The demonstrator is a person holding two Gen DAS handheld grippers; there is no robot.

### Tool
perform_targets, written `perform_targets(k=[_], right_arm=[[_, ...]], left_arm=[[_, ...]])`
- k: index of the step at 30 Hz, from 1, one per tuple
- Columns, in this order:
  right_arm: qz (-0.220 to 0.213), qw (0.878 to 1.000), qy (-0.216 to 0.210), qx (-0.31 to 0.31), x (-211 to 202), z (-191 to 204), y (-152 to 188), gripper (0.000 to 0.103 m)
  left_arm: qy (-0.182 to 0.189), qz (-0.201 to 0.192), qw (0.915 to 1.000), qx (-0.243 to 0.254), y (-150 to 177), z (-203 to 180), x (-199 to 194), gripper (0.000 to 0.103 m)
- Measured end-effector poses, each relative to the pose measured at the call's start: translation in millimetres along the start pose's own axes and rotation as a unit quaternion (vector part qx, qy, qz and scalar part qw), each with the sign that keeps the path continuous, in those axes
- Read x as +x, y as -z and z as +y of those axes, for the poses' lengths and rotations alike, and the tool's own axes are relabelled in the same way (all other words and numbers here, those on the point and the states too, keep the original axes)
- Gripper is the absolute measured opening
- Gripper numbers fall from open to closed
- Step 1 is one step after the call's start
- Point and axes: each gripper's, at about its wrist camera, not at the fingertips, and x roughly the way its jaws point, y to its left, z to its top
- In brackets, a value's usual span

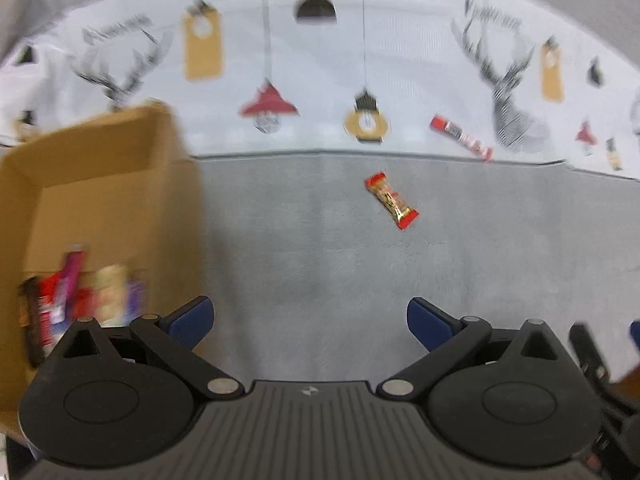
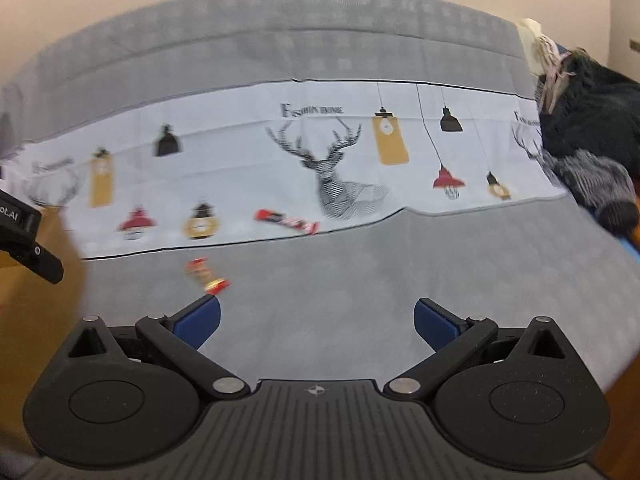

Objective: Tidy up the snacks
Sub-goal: 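Grasp the red-wrapped candy with the left tool while the right tool grasps the red stick snack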

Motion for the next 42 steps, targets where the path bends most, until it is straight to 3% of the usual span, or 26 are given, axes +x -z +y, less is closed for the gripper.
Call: perform_targets(k=[5,12,14,17,19,24,26,27,28,29,30,34,38,42], right_arm=[[0.017,0.999,-0.02,-0.031,115.1,-19.0,-29.2,0.102],[0.041,0.991,-0.074,-0.104,230.6,1.0,-39.0,0.102],[0.05,0.99,-0.081,-0.106,251.7,7.9,-43.6,0.102],[0.062,0.989,-0.075,-0.114,284.9,19.2,-49.1,0.102],[0.045,0.989,-0.087,-0.113,294.1,23.2,-54.2,0.102],[0.03,0.986,-0.095,-0.134,302.3,38.2,-61.6,0.102],[0.027,0.982,-0.118,-0.145,299.3,42.2,-62.5,0.088],[0.027,0.978,-0.14,-0.149,295.4,43.9,-62.3,0.063],[0.026,0.975,-0.155,-0.158,290.4,47.1,-61.2,0.035],[0.027,0.973,-0.153,-0.17,285.3,51.8,-59.5,0.024],[0.031,0.973,-0.148,-0.176,280.8,55.0,-58.4,0.015],[0.048,0.983,-0.13,-0.12,257.2,50.9,-53.4,0.012],[0.018,0.993,-0.116,-0.031,202.9,34.8,-55.7,0.012],[-0.026,0.993,-0.111,0.031,123.9,32.1,-59.2,0.012]], left_arm=[[-0.004,0.048,0.9984,-0.029,-48.4,-34.4,86.2,0.103],[-0.004,0.091,0.9936,-0.067,-88.5,-51.2,173.5,0.103],[-0.005,0.107,0.9915,-0.074,-93.6,-48.2,190.5,0.103],[-0.009,0.09,0.9925,-0.082,-92.2,-44.3,190.3,0.103],[-0.01,0.088,0.9934,-0.073,-92.1,-44.0,191.6,0.103],[-0.014,0.099,0.9907,-0.093,-97.3,-39.1,192.1,0.101],[-0.019,0.086,0.9914,-0.097,-99.8,-34.7,185.6,0.087],[-0.016,0.075,0.9929,-0.091,-99.4,-33.1,179.7,0.068],[-0.012,0.063,0.9948,-0.079,-99.3,-32.2,173.7,0.032],[-0.007,0.058,0.9959,-0.07,-99.3,-31.7,170.0,0.021],[0.0,0.061,0.996,-0.065,-99.3,-28.9,168.6,0.02],[0.013,0.06,0.9967,-0.053,-89.8,-10.2,155.1,0.019],[0.044,0.032,0.998,-0.034,-71.8,10.4,112.9,0.019],[0.079,-0.002,0.9966,-0.026,-50.5,29.8,51.9,0.019]])
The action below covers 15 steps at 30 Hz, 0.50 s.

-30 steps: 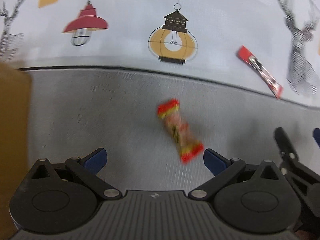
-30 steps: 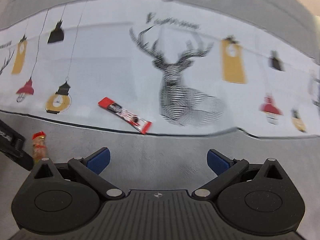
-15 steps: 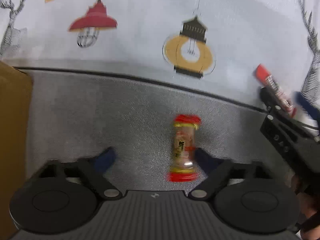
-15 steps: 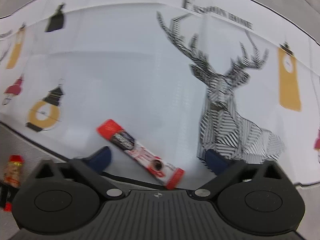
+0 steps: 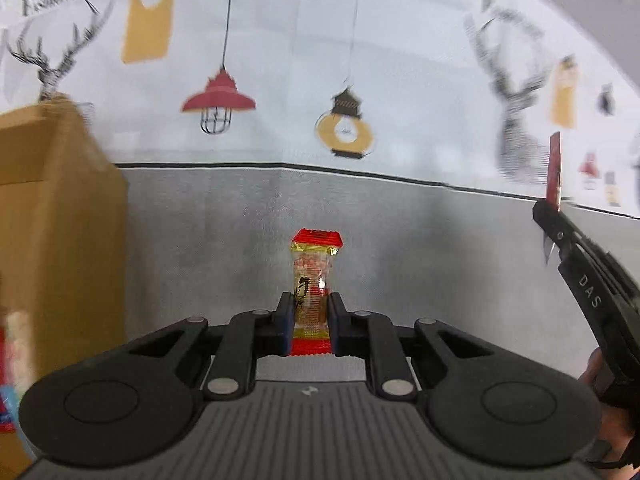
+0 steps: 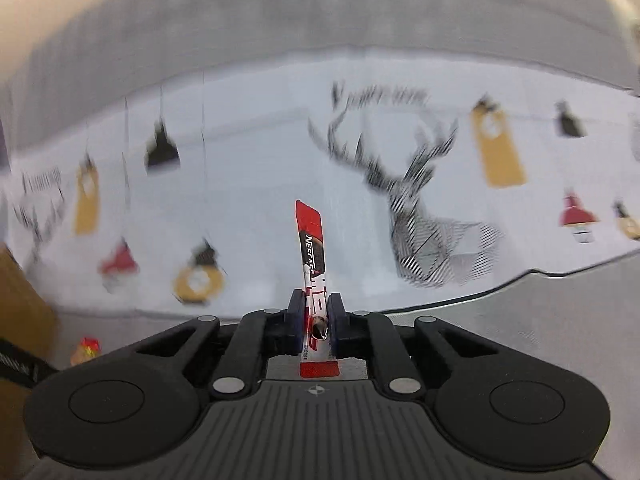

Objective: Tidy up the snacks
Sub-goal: 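Grasp the red-wrapped candy with the left tool while the right tool grasps the red stick snack, then carry the red candy and red stick snack with both tools over the box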

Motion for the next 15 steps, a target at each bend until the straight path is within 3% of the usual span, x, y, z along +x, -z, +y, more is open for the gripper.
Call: perform_targets(k=[6,10,15], right_arm=[[-0.029,0.999,-0.018,0.005,-104.1,44.3,2.8,0.012],[-0.024,0.998,-0.06,-0.007,-163.0,90.0,17.4,0.012],[0.003,0.992,-0.122,-0.023,-225.1,155.4,48.3,0.012]], left_arm=[[0.015,-0.065,0.9973,0.03,50.1,16.8,-98.5,0.019],[-0.017,-0.095,0.9944,0.043,88.0,43.5,-158.4,0.019],[-0.044,-0.099,0.9931,0.044,144.9,87.7,-209.5,0.018]])
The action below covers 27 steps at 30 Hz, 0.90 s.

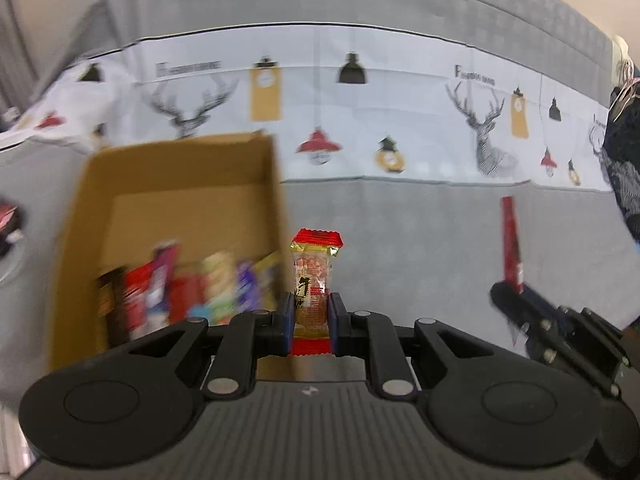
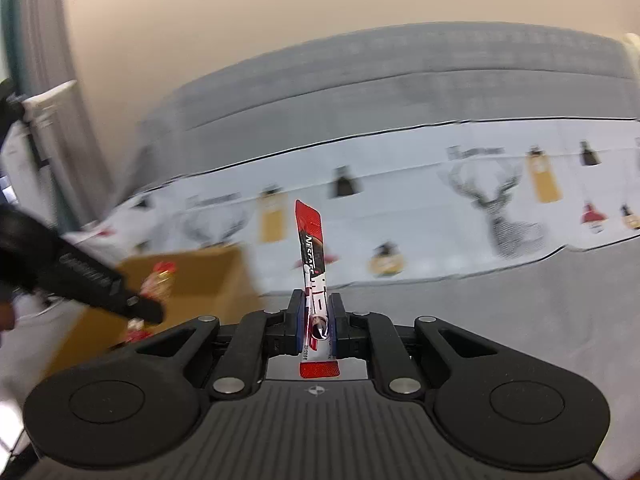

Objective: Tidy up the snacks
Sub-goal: 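Carry the red candy and red stick snack with both tools over the box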

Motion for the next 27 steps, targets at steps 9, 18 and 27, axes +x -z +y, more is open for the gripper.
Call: perform_targets(k=[9,18,27], right_arm=[[0.056,0.995,-0.057,-0.062,-40.4,120.3,58.1,0.012],[0.051,0.988,-0.055,-0.135,-74.4,178.6,80.7,0.012],[0.039,0.986,-0.043,-0.159,-88.9,191.5,84.0,0.012]], left_arm=[[-0.043,-0.023,0.9988,-0.006,104.7,78.1,-66.4,0.018],[-0.046,-0.051,0.9967,-0.044,170.5,116.5,-100.8,0.018],[-0.029,-0.073,0.9954,-0.054,181.5,120.0,-116.8,0.018]])
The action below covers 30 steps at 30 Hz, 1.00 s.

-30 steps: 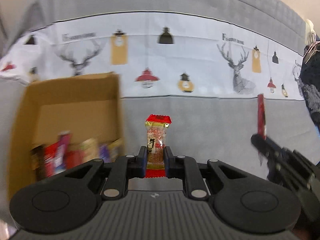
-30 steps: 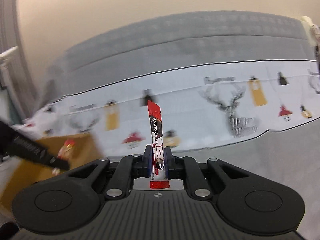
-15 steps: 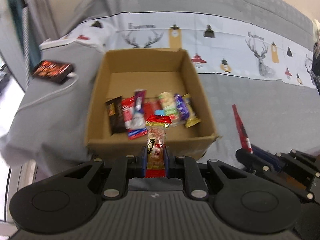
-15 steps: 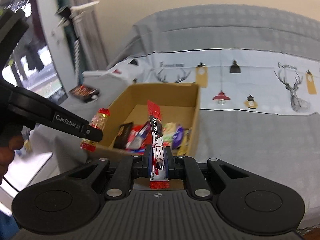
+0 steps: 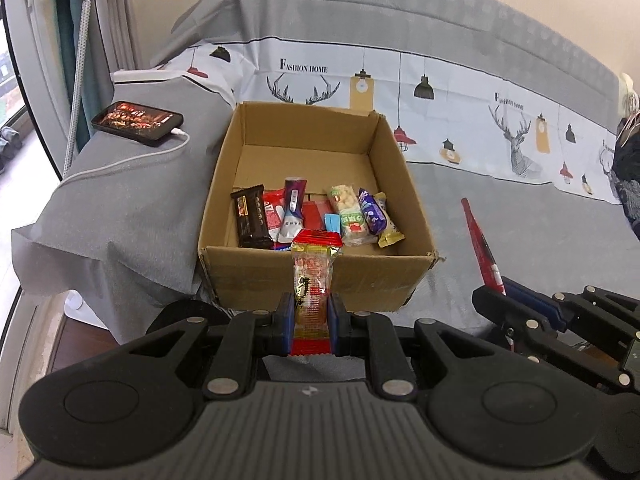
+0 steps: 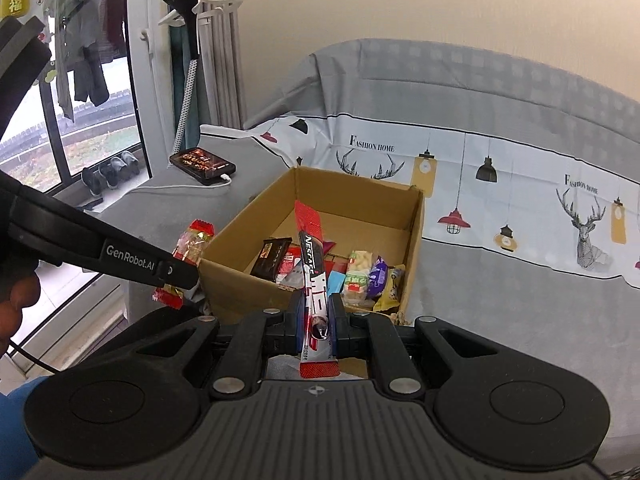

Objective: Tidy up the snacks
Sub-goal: 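Carry the red candy and red stick snack with both tools over the box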

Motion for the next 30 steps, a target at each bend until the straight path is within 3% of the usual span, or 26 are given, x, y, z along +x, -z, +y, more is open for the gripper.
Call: perform_targets(k=[20,30], right_arm=[[0.035,0.999,-0.005,-0.001,21.4,0.0,2.2,0.012],[0.04,0.999,0.012,0.026,49.0,-19.8,-18.2,0.012]], left_arm=[[0.004,0.021,0.9998,0.0,-6.4,3.9,21.9,0.018],[-0.003,0.01,0.9999,-0.003,-40.9,16.9,39.2,0.018]])
